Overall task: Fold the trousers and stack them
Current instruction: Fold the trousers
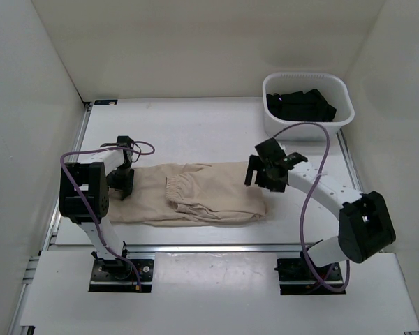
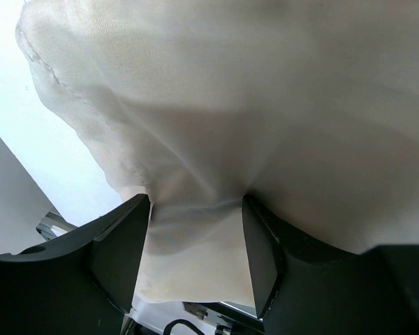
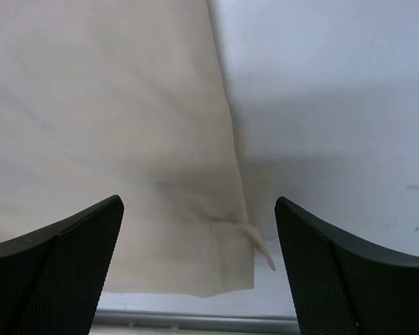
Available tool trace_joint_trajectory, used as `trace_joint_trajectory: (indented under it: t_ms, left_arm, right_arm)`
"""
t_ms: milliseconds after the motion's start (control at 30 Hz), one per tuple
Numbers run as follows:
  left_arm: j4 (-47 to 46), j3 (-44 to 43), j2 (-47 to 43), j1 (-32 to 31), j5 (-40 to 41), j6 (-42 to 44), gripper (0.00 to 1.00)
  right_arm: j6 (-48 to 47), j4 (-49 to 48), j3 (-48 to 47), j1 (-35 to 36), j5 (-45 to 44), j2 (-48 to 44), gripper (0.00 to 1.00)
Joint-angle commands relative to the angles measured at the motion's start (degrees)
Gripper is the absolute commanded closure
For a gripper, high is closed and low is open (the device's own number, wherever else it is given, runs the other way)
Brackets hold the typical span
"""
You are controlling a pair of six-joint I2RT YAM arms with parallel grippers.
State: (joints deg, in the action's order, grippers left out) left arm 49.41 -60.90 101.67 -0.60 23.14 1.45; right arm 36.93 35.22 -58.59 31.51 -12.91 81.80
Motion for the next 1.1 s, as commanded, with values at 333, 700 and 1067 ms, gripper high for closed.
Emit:
trace_joint_trajectory:
  t_ms: [333, 700, 1067]
  left_arm:
    - [0.69, -1.06, -1.73, -0.37, -3.98, -1.45, 0.32]
    - [11.23, -16.59, -9.02, -0.37, -14.86, -1.45, 0.14]
    - [14.14, -16.98, -9.56, -0.37, -16.71, -1.45, 0.06]
  right_arm:
    - [8.50, -18.51, 19.90, -5.13, 22.65, 3.37, 0.37]
    - [-2.10, 10.49, 13.17, -27.60, 15.74, -19.10, 1.00]
    - [-11.19, 34.04, -27.25, -10.19, 8.34, -2.84, 1.00]
